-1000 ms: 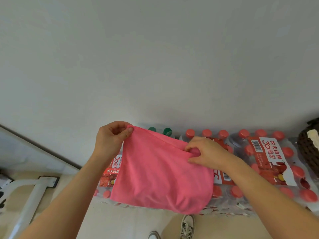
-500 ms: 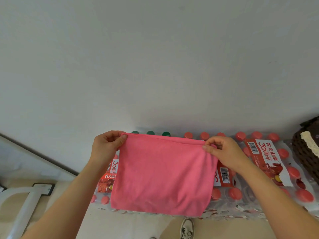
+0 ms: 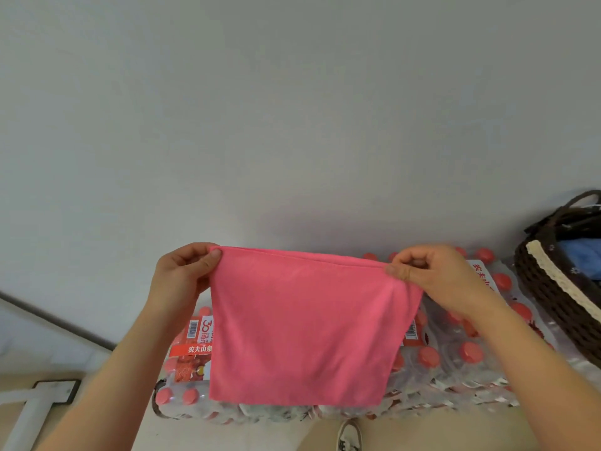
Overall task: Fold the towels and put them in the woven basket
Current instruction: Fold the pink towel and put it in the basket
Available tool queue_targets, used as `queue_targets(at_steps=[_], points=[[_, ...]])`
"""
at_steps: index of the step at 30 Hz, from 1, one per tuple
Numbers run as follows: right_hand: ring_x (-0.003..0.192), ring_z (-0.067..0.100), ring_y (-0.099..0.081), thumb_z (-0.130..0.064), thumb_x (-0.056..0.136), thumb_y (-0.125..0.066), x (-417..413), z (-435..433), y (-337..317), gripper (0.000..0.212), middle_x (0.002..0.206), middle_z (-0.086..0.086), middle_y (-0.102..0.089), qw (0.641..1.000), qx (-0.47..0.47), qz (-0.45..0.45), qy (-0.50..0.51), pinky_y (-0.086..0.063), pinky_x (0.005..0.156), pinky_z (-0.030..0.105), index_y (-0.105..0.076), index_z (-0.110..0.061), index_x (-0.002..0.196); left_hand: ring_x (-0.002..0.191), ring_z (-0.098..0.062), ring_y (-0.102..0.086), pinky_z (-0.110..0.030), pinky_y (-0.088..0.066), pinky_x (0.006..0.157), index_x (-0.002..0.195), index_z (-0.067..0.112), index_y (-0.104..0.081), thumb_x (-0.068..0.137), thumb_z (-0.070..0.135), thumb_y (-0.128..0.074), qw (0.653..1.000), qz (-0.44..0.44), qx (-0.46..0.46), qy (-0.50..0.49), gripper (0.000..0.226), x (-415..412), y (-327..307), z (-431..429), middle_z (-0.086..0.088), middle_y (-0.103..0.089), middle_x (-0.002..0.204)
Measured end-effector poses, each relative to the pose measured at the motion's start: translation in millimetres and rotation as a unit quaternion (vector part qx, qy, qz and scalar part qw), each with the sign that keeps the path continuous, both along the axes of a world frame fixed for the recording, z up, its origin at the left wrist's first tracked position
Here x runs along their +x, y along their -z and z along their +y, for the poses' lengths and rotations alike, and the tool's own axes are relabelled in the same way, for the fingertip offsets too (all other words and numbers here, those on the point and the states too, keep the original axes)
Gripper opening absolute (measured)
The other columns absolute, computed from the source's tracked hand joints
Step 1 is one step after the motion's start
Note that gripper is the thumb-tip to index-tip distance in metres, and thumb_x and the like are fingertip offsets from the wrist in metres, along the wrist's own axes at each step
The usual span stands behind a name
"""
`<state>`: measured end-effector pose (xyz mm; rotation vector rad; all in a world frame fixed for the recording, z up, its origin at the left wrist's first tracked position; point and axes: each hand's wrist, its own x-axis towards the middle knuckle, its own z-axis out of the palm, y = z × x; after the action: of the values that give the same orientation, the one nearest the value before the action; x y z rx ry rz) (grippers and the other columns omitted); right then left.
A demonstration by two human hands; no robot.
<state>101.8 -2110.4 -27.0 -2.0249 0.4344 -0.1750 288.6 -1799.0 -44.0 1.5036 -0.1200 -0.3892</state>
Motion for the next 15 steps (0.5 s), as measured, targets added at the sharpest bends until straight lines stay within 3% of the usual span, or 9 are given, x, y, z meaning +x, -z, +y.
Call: queue_targets(at_steps=[3, 7, 10, 13, 15], points=[[0.060, 0.001, -0.056, -0.029, 0.074, -0.075, -17, 4, -20, 0.010, 0.067, -0.001, -0.071, 1.000, -0.008, 0.009, -0.001, -0.043, 0.061, 0.015, -0.074, -0.020, 0.070, 0.070, -0.019, -0.057, -0.027, -0.049, 0.065, 0.082, 0.009, -0.072, 0.085, 0.004, -0.062, 0.999, -0.014, -0.021, 0.022, 0.011, -7, -16, 6, -0.008, -0.065, 0.076], [0.063, 0.008, -0.054, -0.027, 0.084, -0.069, -20, -2, -45, 0.016, 0.069, 0.005, -0.066, 0.993, -0.121, 0.005, 0.004, -0.043, 0.062, 0.024, -0.068, -0.018, 0.070, 0.070, -0.017, -0.060, -0.023, -0.053, 0.065, 0.082, 0.010, -0.071, 0.084, 0.004, -0.064, 0.998, -0.053, -0.011, 0.045, 0.010, -7, -40, 1, -0.005, -0.067, 0.075], [0.051, 0.013, -0.058, -0.026, 0.088, -0.065, -4, -10, -72, 0.018, 0.067, 0.003, -0.064, 0.984, -0.161, -0.047, 0.059, -0.049, 0.049, 0.024, -0.065, -0.014, 0.075, 0.073, -0.012, -0.057, -0.027, -0.048, 0.075, 0.080, 0.016, -0.071, 0.084, 0.007, -0.066, 0.994, -0.106, 0.001, 0.030, 0.011, 3, -63, -16, 0.002, -0.065, 0.074], [0.043, 0.014, -0.060, -0.024, 0.091, -0.062, 3, -11, -103, 0.018, 0.072, 0.005, -0.062, 0.969, -0.194, -0.111, 0.106, -0.055, 0.046, 0.028, -0.063, -0.010, 0.081, 0.059, -0.004, -0.048, -0.020, -0.038, 0.061, 0.080, 0.019, -0.071, 0.083, 0.010, -0.069, 0.983, -0.185, -0.010, 0.004, 0.010, 7, -91, -29, 0.014, -0.060, 0.061], [0.042, 0.012, -0.061, -0.023, 0.093, -0.059, -4, -8, -117, 0.018, 0.065, 0.003, -0.059, 0.958, -0.216, -0.138, 0.127, -0.050, 0.043, 0.020, -0.061, -0.007, 0.086, 0.054, -0.007, -0.046, -0.018, -0.037, 0.054, 0.085, 0.015, -0.071, 0.083, 0.007, -0.069, 0.973, -0.230, -0.034, 0.003, 0.008, 2, -108, -28, 0.012, -0.062, 0.062]])
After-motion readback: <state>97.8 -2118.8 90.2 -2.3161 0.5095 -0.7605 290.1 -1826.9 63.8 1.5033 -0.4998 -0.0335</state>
